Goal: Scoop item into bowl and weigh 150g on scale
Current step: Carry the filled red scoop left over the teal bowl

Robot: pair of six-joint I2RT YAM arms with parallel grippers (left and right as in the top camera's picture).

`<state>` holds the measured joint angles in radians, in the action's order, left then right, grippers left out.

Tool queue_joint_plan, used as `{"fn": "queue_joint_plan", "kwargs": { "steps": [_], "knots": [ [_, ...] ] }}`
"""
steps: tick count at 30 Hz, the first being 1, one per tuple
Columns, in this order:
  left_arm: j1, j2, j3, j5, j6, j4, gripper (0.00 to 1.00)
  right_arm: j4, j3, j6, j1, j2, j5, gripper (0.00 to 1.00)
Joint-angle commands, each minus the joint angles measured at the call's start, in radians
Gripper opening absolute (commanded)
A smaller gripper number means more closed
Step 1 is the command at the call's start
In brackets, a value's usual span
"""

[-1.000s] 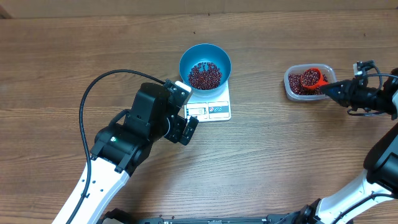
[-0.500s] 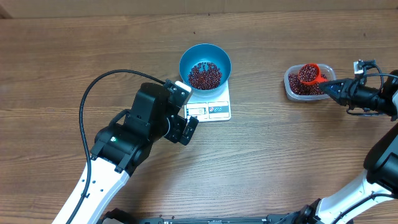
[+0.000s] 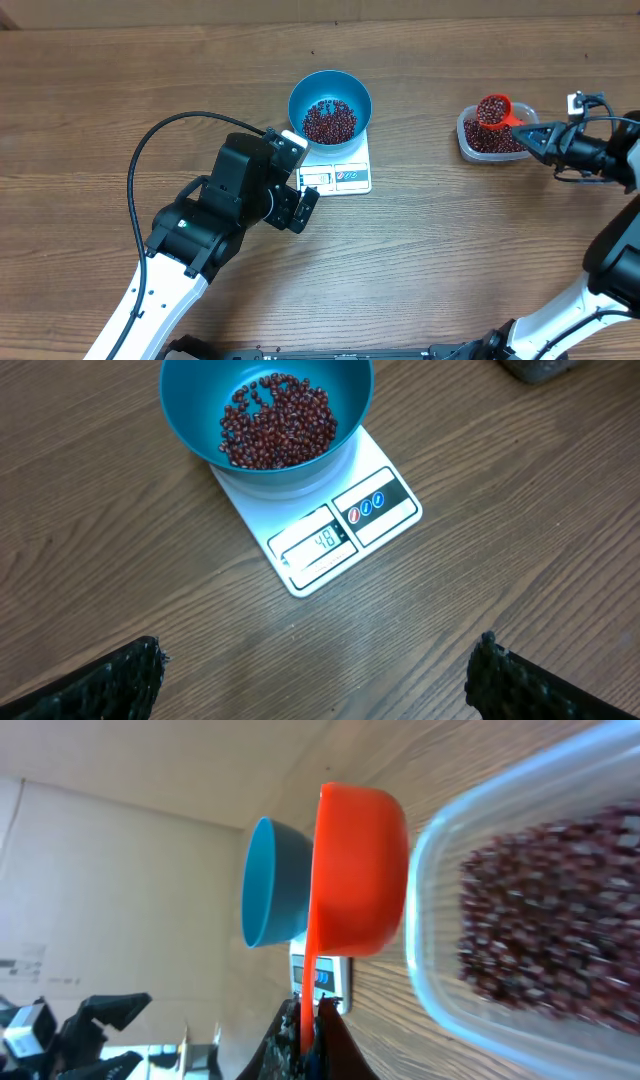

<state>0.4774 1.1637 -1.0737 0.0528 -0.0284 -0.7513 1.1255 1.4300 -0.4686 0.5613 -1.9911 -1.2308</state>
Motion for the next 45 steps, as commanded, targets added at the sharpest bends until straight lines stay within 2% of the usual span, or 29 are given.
{"fn": "queue_joint_plan", "kwargs": {
  "steps": [1,18,37,45],
  "knots": [
    [0.003,0.007,-0.024,0.015,0.01,0.003,1.0,-0.006,-0.008,-0.012,-0.034,0.0,-0.093,0.04],
    [0.003,0.007,-0.024,0.015,0.01,0.003,1.0,-0.061,-0.008,0.007,-0.214,0.0,-0.151,0.04],
    [0.003,0.007,-0.024,0.015,0.009,0.003,1.0,-0.625,-0.008,0.595,-0.429,0.0,-0.143,0.04],
    [0.003,0.007,-0.024,0.015,0.01,0.003,1.0,-0.749,-0.008,0.683,-0.49,0.0,-0.106,0.04]
  ]
}}
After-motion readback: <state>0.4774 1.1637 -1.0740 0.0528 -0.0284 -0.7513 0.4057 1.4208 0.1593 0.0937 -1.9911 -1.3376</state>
